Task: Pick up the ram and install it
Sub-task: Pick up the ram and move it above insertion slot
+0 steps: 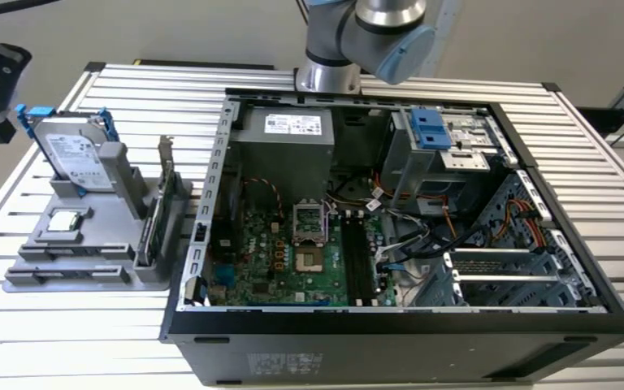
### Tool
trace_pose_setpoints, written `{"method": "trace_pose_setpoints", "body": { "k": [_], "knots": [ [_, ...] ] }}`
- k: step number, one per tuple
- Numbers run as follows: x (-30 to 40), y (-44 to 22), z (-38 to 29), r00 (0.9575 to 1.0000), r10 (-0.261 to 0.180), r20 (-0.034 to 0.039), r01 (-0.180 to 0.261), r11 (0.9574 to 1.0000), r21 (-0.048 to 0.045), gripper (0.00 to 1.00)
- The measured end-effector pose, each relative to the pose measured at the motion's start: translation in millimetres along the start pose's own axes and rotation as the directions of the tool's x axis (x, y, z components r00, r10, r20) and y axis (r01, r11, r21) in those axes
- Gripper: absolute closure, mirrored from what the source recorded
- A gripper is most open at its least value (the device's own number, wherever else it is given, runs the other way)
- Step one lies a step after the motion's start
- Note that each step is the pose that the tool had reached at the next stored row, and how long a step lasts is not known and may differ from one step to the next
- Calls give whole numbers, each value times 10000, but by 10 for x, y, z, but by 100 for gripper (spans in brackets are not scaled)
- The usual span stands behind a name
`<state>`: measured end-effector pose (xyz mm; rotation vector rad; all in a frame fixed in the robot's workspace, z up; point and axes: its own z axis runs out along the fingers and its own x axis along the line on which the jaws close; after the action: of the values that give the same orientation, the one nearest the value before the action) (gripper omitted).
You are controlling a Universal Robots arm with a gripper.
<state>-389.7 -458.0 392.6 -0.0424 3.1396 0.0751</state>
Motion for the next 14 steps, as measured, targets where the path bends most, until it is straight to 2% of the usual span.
{"method": "trace_pose_setpoints", "body": {
  "k": [14],
  "knots": [
    [13, -161, -8, 9999, -159, -7, 159, 9999, -1, 100]
  ]
}}
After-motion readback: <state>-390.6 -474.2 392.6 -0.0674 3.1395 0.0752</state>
